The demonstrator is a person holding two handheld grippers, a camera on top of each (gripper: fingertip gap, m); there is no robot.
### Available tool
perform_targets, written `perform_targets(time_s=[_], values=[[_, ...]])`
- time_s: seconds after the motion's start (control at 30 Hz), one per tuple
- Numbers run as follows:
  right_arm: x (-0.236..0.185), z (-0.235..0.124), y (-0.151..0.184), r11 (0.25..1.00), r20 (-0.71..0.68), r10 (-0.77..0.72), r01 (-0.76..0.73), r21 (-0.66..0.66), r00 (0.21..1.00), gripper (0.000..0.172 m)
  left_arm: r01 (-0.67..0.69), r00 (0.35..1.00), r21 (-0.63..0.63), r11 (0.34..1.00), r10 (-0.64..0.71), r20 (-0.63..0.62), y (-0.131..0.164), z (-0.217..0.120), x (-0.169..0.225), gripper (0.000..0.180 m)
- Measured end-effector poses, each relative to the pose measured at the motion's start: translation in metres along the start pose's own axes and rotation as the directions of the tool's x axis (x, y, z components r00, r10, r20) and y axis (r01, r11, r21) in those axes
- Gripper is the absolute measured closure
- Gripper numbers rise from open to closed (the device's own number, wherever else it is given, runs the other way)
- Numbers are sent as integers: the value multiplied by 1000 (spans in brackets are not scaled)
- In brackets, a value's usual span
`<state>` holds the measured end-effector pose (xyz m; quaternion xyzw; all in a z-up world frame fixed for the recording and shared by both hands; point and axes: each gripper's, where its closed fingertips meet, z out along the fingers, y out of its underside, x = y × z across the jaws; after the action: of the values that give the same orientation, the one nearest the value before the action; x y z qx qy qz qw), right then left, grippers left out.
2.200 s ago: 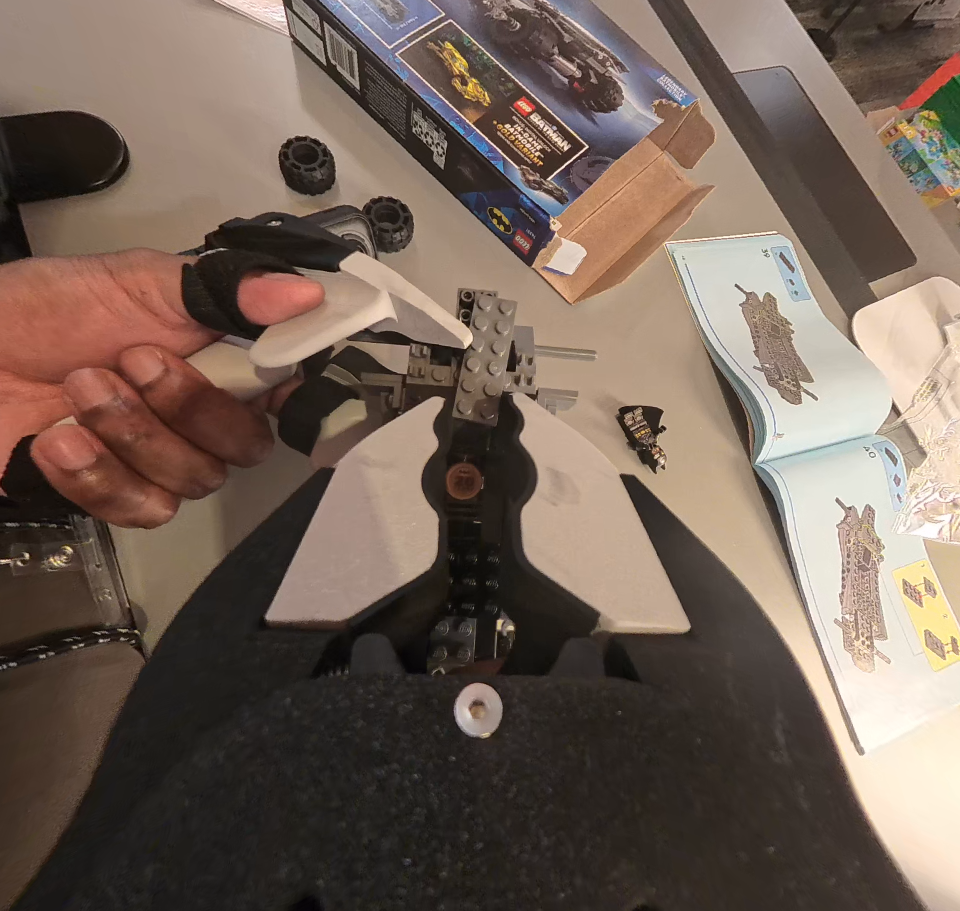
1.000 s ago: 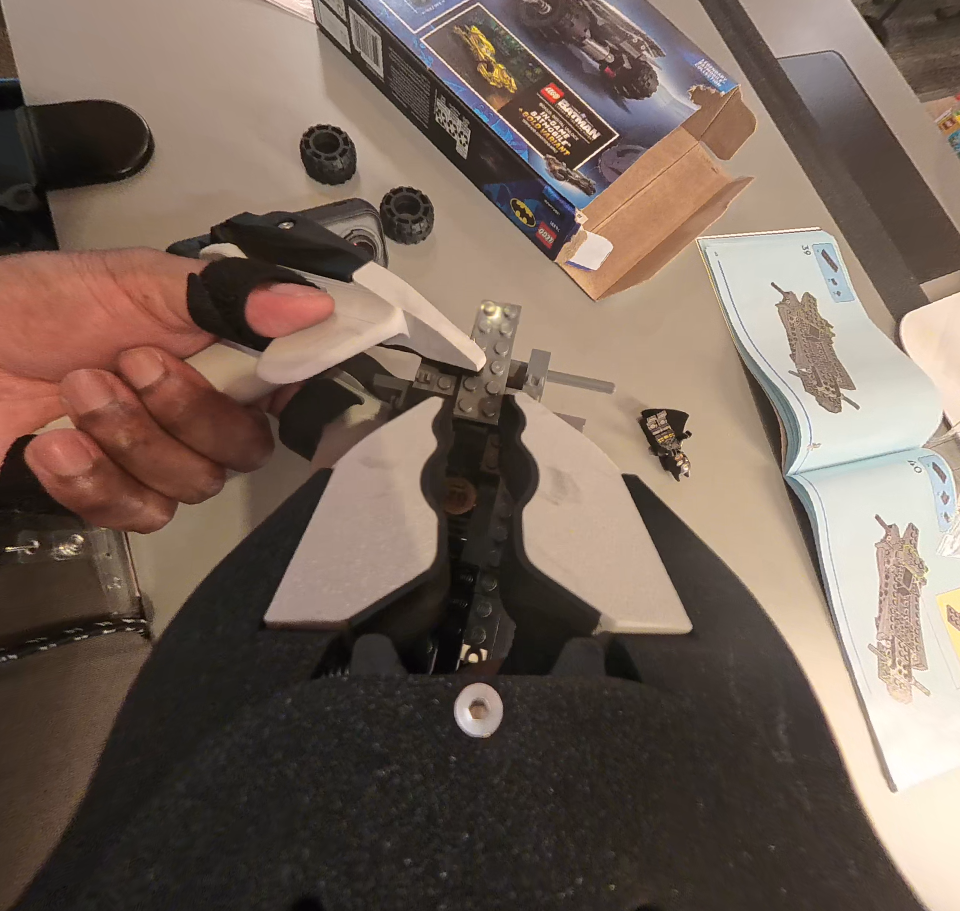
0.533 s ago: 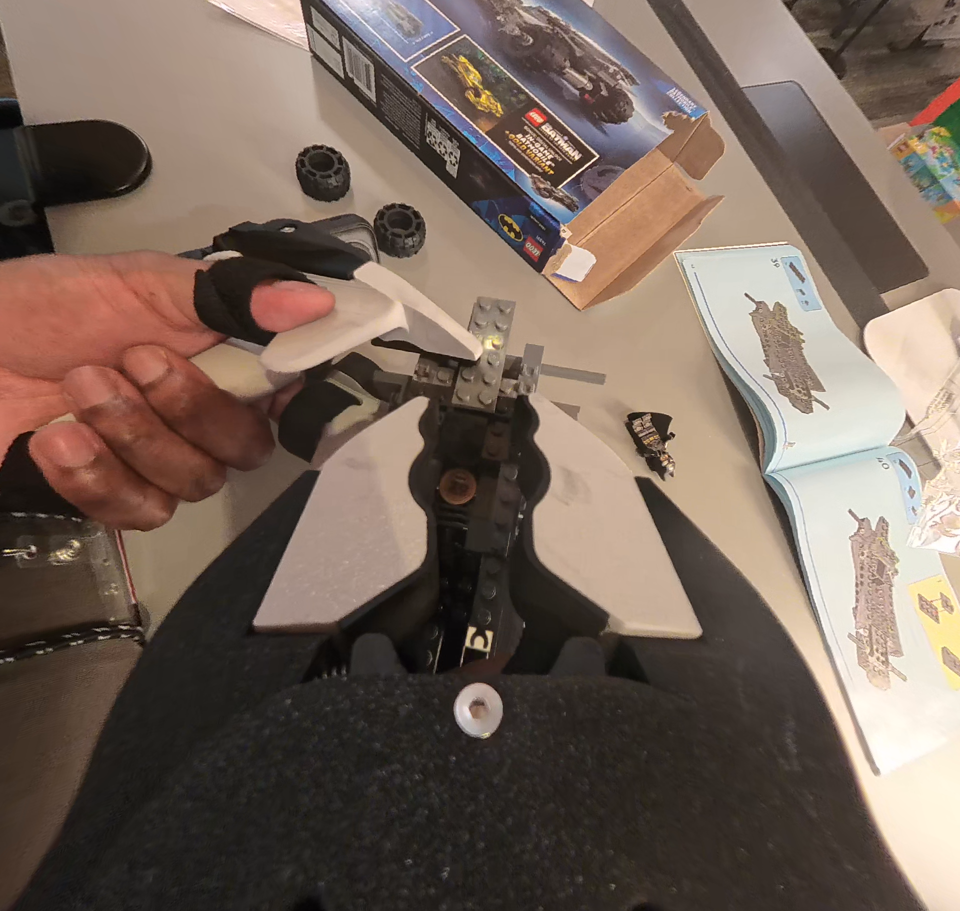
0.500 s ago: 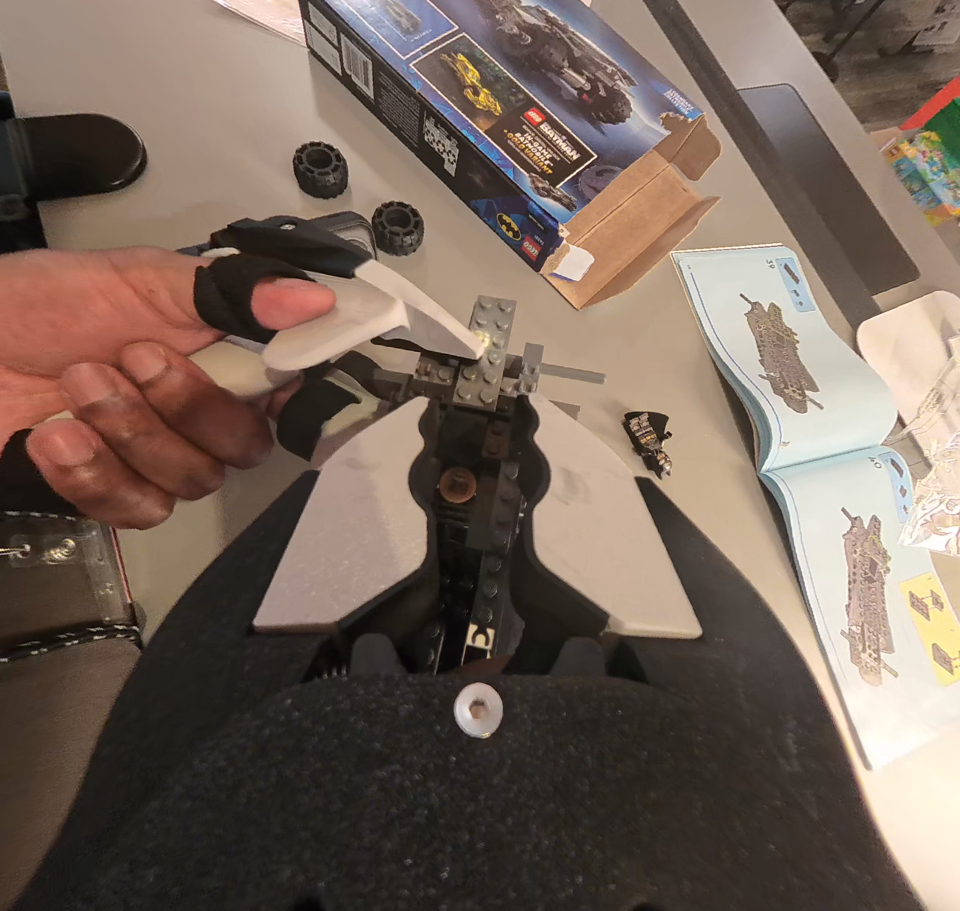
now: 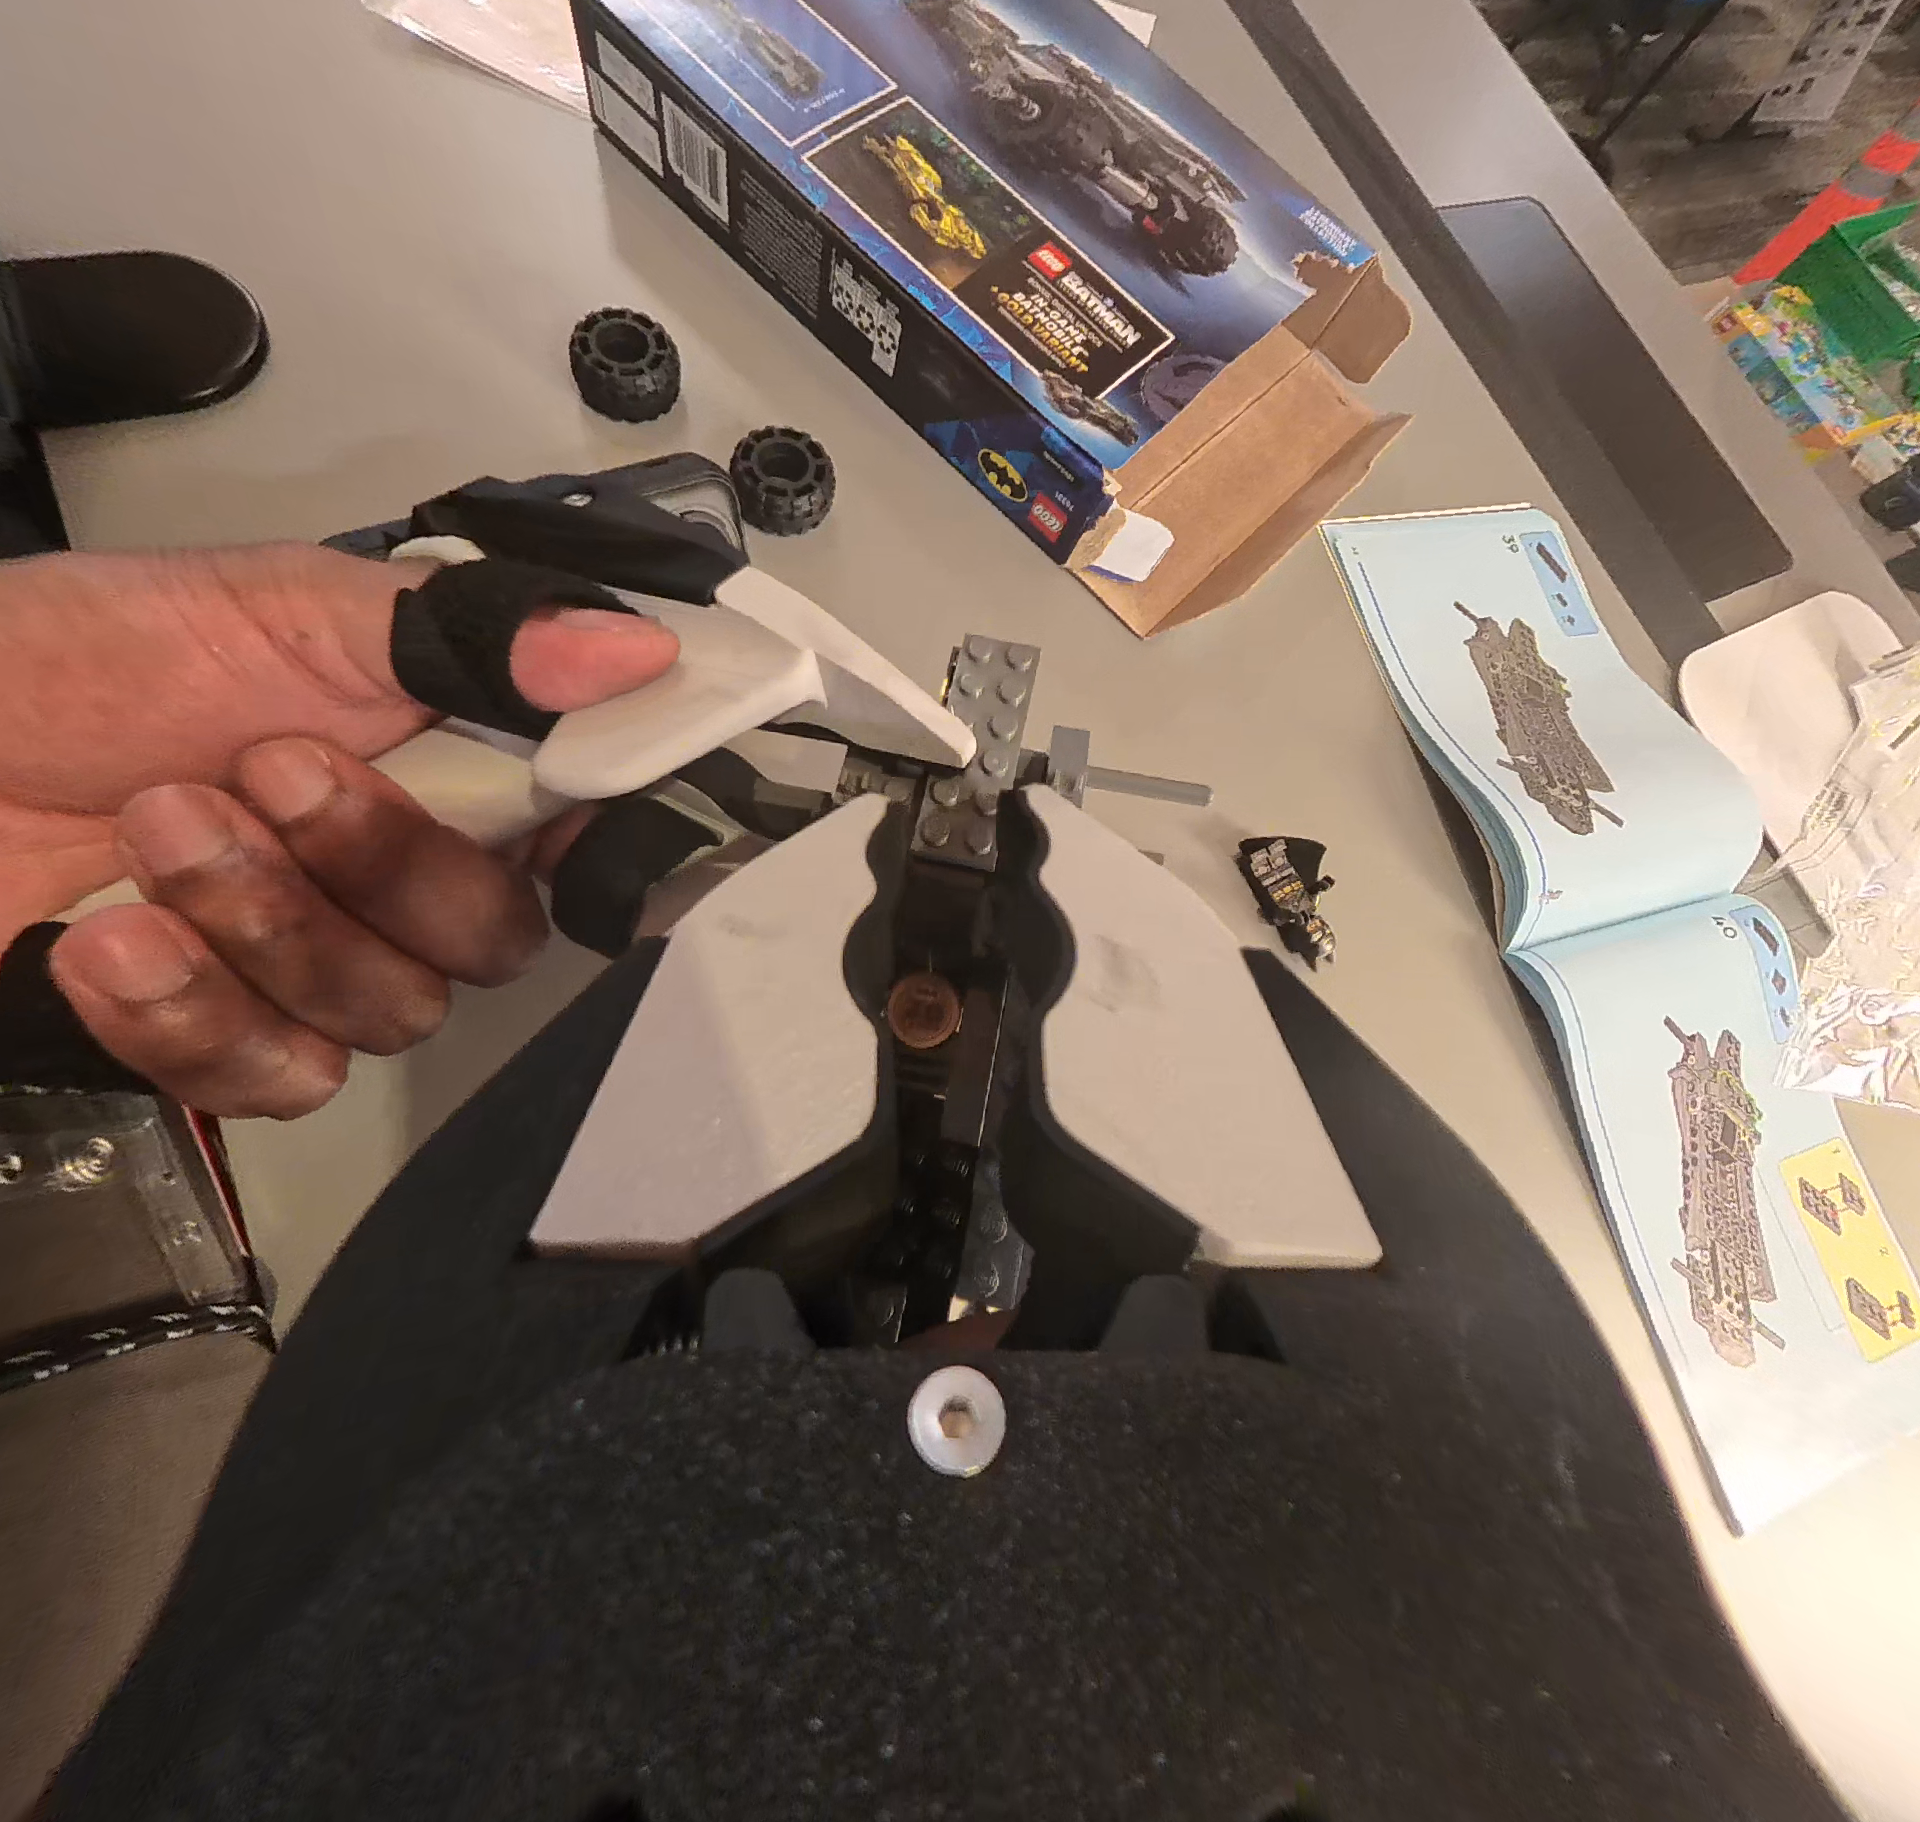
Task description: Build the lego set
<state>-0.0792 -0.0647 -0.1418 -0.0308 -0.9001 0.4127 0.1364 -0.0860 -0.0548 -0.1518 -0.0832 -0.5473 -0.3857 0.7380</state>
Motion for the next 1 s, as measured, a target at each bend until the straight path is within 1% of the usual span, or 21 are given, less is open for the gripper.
perform_targets(time_s=[0.17, 0.43, 0.73, 0.93, 1.0], values=[[0, 5, 6, 1000, 1, 5, -5, -31, 1000, 156, -10, 1000, 4, 1000, 10, 18, -1, -1, -2, 140], [0, 6, 8, 1000, 15, 5, -4, -20, 1000, 157, -14, 999, 2, 1000, 14, 32, -2, -1, -4, 139], [0, 6, 9, 999, 15, -5, 6, -38, 1000, 156, -18, 999, 10, 1000, 18, 34, -3, -1, -5, 140], [0, 7, 9, 999, 8, -21, 22, -42, 1000, 154, -17, 999, 17, 1000, 17, 37, -5, -1, -5, 140], [1, 7, 10, 999, 1, -21, 21, -47, 1000, 150, -15, 999, 17, 1000, 14, 35, -5, -1, -5, 140]])
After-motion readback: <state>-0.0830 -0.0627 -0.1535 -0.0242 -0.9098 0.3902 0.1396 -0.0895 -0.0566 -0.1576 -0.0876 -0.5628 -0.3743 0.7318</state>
